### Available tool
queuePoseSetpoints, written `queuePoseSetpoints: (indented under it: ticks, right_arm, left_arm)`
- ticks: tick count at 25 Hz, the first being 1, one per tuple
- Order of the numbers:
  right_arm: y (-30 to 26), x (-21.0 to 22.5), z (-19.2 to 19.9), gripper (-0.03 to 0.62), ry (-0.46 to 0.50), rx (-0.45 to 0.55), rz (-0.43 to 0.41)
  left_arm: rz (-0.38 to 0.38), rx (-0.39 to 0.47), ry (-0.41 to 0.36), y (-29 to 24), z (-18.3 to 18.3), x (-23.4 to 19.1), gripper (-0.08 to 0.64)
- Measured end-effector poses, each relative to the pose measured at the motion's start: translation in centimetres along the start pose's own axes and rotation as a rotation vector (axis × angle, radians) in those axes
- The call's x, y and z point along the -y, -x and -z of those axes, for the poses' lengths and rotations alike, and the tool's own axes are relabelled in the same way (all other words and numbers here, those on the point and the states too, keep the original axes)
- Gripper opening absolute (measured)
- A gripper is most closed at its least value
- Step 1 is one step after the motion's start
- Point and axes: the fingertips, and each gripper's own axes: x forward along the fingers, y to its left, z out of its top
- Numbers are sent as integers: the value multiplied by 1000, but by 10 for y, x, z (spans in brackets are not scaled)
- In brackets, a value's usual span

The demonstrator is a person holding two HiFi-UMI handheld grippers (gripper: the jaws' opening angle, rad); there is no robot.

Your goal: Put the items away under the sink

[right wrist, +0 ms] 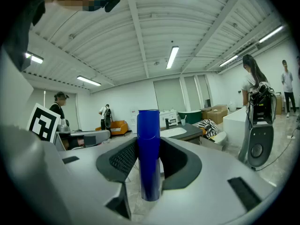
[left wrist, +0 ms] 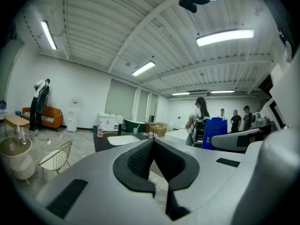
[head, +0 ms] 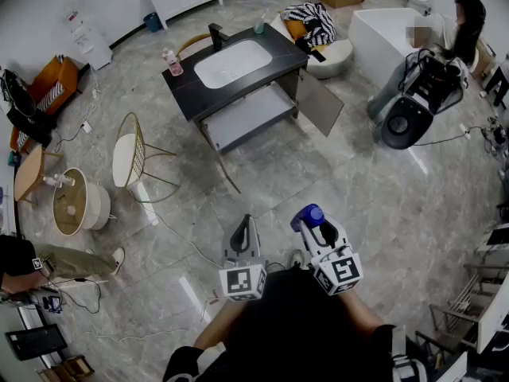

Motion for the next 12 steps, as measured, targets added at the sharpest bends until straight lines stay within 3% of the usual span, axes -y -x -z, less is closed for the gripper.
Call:
queuePoseSetpoints:
  ticks: [12]
  right_arm:
    - [10, 18, -3, 143, 18, 3, -9]
  left_arm:
    - [9, 1, -4, -12, 0, 21, 15]
